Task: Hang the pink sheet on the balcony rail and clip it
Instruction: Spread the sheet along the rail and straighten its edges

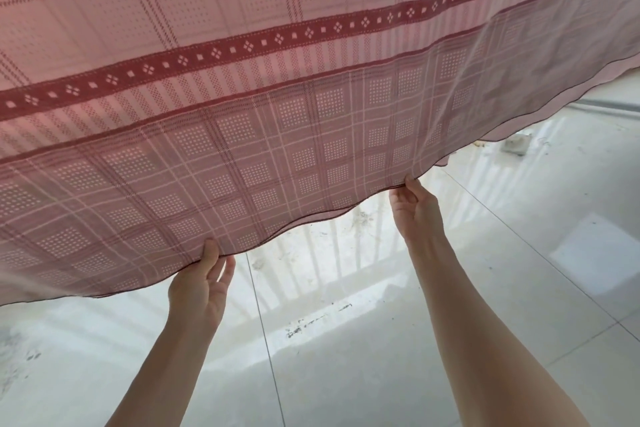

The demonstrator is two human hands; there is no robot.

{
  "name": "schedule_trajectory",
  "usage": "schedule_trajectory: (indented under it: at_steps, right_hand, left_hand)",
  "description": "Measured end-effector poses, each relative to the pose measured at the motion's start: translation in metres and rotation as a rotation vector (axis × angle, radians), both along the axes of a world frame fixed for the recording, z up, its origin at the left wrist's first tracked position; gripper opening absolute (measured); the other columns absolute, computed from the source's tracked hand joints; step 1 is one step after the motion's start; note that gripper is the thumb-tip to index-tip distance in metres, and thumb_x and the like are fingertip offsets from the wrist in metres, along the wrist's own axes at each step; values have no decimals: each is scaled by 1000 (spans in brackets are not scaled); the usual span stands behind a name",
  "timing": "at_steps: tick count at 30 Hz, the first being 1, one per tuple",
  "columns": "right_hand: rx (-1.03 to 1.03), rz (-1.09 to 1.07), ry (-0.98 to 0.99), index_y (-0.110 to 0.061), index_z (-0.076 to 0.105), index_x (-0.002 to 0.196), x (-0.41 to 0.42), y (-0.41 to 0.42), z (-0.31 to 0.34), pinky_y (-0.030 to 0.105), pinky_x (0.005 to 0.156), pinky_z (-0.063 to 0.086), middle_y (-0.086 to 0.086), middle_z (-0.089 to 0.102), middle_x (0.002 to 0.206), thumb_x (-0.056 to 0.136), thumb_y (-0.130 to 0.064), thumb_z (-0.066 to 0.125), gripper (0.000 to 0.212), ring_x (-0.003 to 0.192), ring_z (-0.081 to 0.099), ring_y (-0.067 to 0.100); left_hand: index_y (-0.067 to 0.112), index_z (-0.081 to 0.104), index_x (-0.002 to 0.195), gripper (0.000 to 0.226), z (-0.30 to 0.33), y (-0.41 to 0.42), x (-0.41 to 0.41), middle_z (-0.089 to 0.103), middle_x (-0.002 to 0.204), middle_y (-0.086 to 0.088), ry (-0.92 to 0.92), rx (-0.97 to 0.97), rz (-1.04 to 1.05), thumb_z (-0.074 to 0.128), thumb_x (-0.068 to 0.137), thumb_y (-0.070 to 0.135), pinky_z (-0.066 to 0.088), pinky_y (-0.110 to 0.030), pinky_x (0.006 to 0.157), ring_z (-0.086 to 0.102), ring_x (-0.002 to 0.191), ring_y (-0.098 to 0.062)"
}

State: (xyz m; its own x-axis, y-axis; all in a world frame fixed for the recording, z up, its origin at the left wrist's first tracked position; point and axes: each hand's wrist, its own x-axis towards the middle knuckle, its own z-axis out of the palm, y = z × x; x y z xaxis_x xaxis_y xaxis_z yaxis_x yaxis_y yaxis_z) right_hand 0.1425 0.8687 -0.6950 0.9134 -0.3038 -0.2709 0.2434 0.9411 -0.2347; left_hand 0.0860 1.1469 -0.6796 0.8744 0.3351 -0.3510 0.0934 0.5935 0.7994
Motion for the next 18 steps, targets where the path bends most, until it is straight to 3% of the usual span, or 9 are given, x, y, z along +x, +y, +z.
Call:
schedule_trajectory:
  at_steps: [6,9,14,18]
  right_hand:
    - [-74,37,-9,4,63,94,-5,-1,5,25,72,57,10,73,87,86,11,48,18,81,71,17]
    - [-56,42,-13,4,62,97,-9,2,5,26,78,57,10,72,91,87,10,49,18,84,71,17]
    - [-28,65,-20,3,62,99,-18,5,3,27,80,56,11,71,95,88,9,48,19,87,70,17]
    - [-51,110,12,2,62,97,-24,-2,1,27,78,57,10,69,95,87,7,49,17,86,69,18]
  left_hand:
    - [19,58,96,7,2,-13,1,59,101,7,-56,-224,-10,52,92,20,44,-29,86,56,97,-6]
    - [18,56,97,7,1,-46,4,56,110,3,-56,-309,-128,52,92,19,44,-37,93,55,108,-13]
    - [15,54,97,7,-3,-122,17,59,113,1,-25,-340,-375,55,90,15,41,-45,100,54,116,-19]
    - [15,62,95,9,6,-165,26,67,102,2,18,-292,-419,60,87,12,45,-39,95,60,104,-17]
